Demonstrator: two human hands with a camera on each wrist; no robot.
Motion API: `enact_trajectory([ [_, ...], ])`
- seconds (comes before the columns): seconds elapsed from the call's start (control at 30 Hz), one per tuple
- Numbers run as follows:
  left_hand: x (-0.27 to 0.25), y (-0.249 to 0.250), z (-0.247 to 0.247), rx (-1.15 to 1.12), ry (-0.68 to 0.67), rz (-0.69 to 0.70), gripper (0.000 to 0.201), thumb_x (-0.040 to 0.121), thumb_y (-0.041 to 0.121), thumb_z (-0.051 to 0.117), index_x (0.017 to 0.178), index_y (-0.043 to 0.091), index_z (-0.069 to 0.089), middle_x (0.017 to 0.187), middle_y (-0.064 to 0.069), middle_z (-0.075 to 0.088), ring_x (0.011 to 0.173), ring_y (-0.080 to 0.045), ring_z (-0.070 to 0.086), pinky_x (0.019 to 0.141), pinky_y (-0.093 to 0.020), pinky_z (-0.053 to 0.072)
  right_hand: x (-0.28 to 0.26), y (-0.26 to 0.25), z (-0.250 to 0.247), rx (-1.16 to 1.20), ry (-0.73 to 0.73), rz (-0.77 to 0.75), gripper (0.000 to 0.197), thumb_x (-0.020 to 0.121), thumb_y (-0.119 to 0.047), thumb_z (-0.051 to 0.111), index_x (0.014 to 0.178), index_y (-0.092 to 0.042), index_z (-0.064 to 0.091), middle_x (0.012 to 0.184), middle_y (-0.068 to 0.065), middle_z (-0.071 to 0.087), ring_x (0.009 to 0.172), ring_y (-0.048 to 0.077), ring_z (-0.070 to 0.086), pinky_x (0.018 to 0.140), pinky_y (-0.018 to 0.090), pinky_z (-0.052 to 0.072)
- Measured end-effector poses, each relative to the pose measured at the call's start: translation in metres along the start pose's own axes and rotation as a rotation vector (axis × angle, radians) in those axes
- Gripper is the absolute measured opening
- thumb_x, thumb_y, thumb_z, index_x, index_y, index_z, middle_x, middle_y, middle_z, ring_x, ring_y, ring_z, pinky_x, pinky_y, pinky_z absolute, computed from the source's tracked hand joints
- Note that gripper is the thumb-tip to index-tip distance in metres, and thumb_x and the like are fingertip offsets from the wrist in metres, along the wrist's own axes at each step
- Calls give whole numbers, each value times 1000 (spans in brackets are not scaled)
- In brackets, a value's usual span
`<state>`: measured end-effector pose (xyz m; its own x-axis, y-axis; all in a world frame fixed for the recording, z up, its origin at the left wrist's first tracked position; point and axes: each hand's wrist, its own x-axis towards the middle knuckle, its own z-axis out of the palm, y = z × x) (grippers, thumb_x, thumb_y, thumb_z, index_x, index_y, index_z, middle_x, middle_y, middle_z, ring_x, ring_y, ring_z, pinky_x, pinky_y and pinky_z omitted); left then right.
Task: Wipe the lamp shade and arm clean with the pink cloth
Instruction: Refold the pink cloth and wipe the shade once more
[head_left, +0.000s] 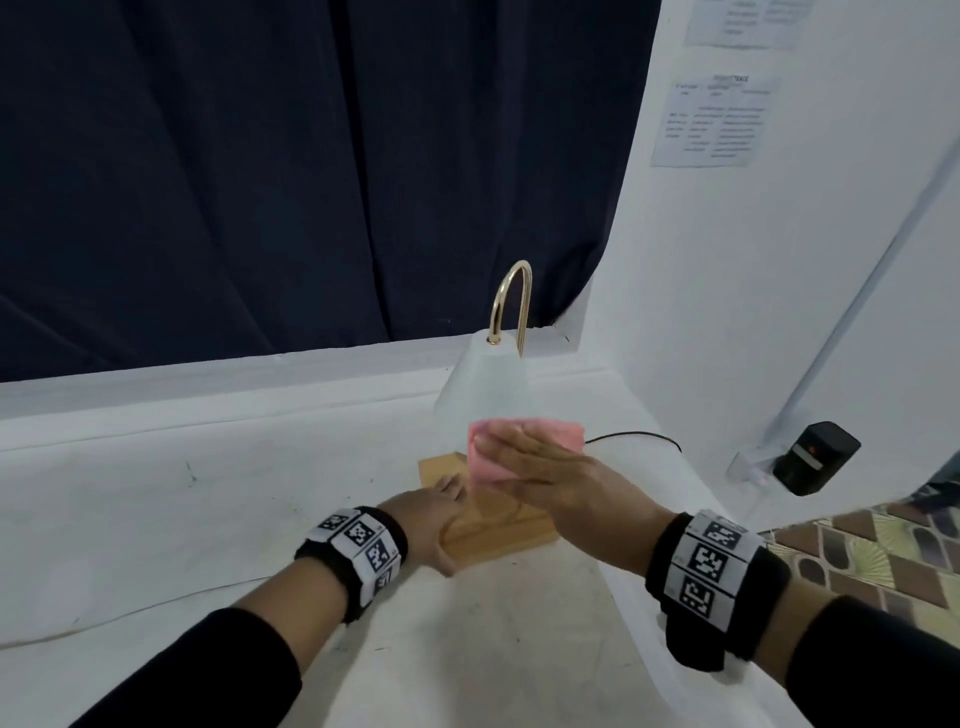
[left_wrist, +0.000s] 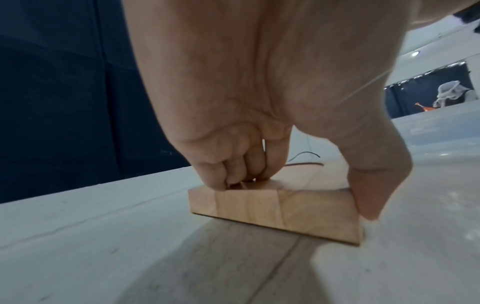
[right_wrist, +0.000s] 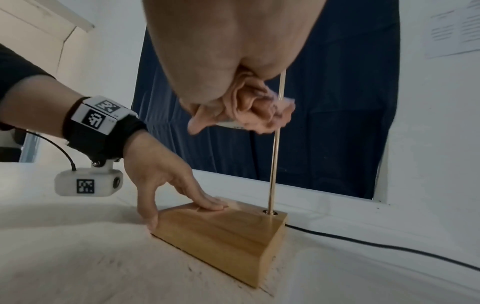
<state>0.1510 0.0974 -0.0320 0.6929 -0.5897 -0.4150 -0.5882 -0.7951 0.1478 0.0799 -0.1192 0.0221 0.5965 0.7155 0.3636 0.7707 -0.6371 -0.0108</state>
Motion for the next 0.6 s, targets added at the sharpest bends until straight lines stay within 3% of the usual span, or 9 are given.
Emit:
enact_trajectory([
  [0.07,-2,-1,-6,-18,-9,-18,87,88,32,73,155,3,25,166,-18,15,152,-28,17,111,-28,26,-6,1,-3,45,-47,-28,68,89,8,19,134,-12,65,159,8,44,152,22,33,123,40,32],
  [0.1,-1,-1,-7,-26,-13,-19,86,89,29,72,155,4,24,167,-17,11,154,-26,11,113,-27,23,-10,1,-5,85,-70,-20,68,83,8,22,126,-13,70,154,5,52,148,19,40,120,35,37],
  [0.17,0,-3,-5,-25,-34,-19,91,90,26,70,158,7,14,168,-13,-2,155,-22,0,118,-27,18,-20,1,-13,187,-87,48,58,80,11,30,110,-14,73,134,-3,66,124,17,60,103,31,53],
  [0.23,-2,0,-1,-51,-29,-36,84,92,20,67,159,10,18,168,-10,0,155,-22,6,119,-30,19,-33,0,-24,268,-73,140,45,84,16,45,102,-16,71,113,-7,70,99,18,66,85,37,58],
  [0.33,-16,17,6,-182,136,-29,52,94,22,63,144,16,51,159,-3,38,144,-23,39,113,-33,35,-56,-6,-42,344,104,259,35,95,13,53,105,-14,72,106,-11,70,98,5,66,88,24,54],
  [0.4,-29,41,9,-440,255,2,49,92,41,68,138,28,59,144,10,56,133,-10,52,111,-30,41,-72,-11,-52,392,258,341,33,99,10,55,109,-14,74,112,-14,71,101,-2,67,91,15,51],
  [0.47,-42,80,4,-797,327,79,38,91,48,67,125,31,69,124,13,69,116,-5,64,103,-32,50,-86,-15,-58,403,352,417,35,101,6,54,111,-21,74,118,-18,70,87,2,72,84,18,54],
  [0.53,-52,123,-10,-1103,354,141,32,97,46,59,114,22,73,109,5,75,102,-12,71,96,-38,55,-98,-21,-63,414,375,475,37,102,-3,53,113,-35,70,122,-22,66,64,17,70,76,20,53],
  [0.6,-56,159,-24,-1303,349,168,41,100,45,51,114,11,70,109,-5,75,101,-20,73,93,-39,54,-108,-25,-64,460,385,512,42,102,-12,56,118,-51,57,112,-29,66,55,12,66,69,9,48],
])
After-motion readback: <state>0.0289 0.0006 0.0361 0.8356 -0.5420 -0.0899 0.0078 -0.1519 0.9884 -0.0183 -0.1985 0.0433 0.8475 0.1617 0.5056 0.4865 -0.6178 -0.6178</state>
